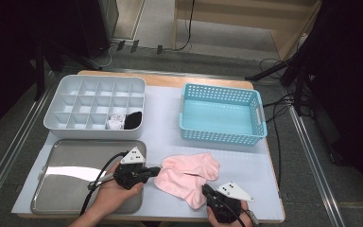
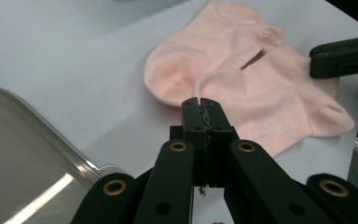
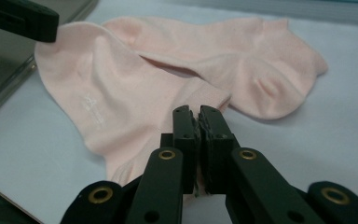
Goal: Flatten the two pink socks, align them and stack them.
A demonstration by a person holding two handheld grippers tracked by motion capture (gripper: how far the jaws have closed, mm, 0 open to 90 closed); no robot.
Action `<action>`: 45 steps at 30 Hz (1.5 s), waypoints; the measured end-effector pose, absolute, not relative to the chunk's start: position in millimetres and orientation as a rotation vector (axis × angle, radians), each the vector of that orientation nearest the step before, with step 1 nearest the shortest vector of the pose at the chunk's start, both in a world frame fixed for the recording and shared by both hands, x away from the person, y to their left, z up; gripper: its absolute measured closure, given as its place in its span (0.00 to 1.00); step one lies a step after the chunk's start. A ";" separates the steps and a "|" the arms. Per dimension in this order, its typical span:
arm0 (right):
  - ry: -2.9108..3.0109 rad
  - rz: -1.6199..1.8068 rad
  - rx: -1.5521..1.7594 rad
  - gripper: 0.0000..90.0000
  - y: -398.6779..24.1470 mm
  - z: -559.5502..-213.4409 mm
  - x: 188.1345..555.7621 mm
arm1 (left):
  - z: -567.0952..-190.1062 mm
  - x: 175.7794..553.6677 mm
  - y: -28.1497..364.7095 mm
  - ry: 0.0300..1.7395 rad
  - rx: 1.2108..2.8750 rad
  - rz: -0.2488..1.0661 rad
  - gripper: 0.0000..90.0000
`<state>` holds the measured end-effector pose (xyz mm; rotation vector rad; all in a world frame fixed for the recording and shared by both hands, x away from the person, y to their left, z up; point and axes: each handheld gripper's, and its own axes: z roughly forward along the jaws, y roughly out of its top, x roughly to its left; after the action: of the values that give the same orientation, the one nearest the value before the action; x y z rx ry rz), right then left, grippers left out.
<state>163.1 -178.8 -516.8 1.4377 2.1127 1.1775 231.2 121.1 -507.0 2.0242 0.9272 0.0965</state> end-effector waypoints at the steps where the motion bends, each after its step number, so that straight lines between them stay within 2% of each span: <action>1: 2.114 1.185 1.434 0.96 -179.8 -515.4 163.1 | -507.4 231.2 120.8 0.930 2.027 0.102 1.00; 2: 2.112 1.187 1.426 0.96 -180.9 -514.8 163.4 | -507.7 231.2 120.6 0.933 2.030 0.109 1.00; 5: 2.116 1.184 1.424 0.95 -181.3 -516.1 164.8 | -509.4 231.1 118.5 0.938 2.041 0.116 0.84; 7: 2.115 1.179 1.424 0.95 -180.6 -517.3 165.3 | -510.3 231.2 117.1 0.939 2.047 0.113 0.79; 9: 2.114 1.179 1.423 0.95 -180.2 -517.3 165.3 | -511.3 231.1 115.9 0.943 2.058 0.106 0.82; 12: 2.105 1.193 1.414 0.95 -181.1 -515.5 164.8 | -511.2 230.5 115.8 0.936 2.071 0.095 0.97; 14: 2.095 1.202 1.414 0.95 -182.4 -513.3 164.0 | -509.4 230.0 116.0 0.933 2.066 0.068 1.00; 21: 2.034 1.247 1.407 0.95 -195.4 -496.9 166.1 | -499.2 230.9 114.6 0.924 2.023 0.056 1.00; 28: 2.053 1.224 1.374 0.95 -204.6 -474.0 202.7 | -499.6 246.1 109.3 0.993 1.973 0.071 1.00; 34: 2.103 1.152 1.416 0.95 -206.4 -486.3 244.1 | -501.9 256.6 101.4 1.033 1.964 0.070 1.00; 39: 2.188 1.121 1.462 0.95 -212.1 -501.3 260.5 | -507.3 259.2 95.5 1.039 2.007 0.110 1.00; 41: 2.193 1.126 1.456 0.88 -215.0 -506.8 261.6 | -509.7 259.7 94.8 1.046 2.020 0.109 0.99; 42: 2.173 1.131 1.458 0.79 -216.3 -509.0 261.1 | -510.5 259.6 94.6 1.051 2.025 0.116 0.98; 45: 2.104 1.167 1.480 0.79 -224.5 -511.6 256.3 | -511.1 258.4 94.9 1.061 2.020 0.140 0.90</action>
<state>256.3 -224.5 -511.6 1.4796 2.1040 1.1674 258.4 94.9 -511.1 2.0201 1.0612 0.1399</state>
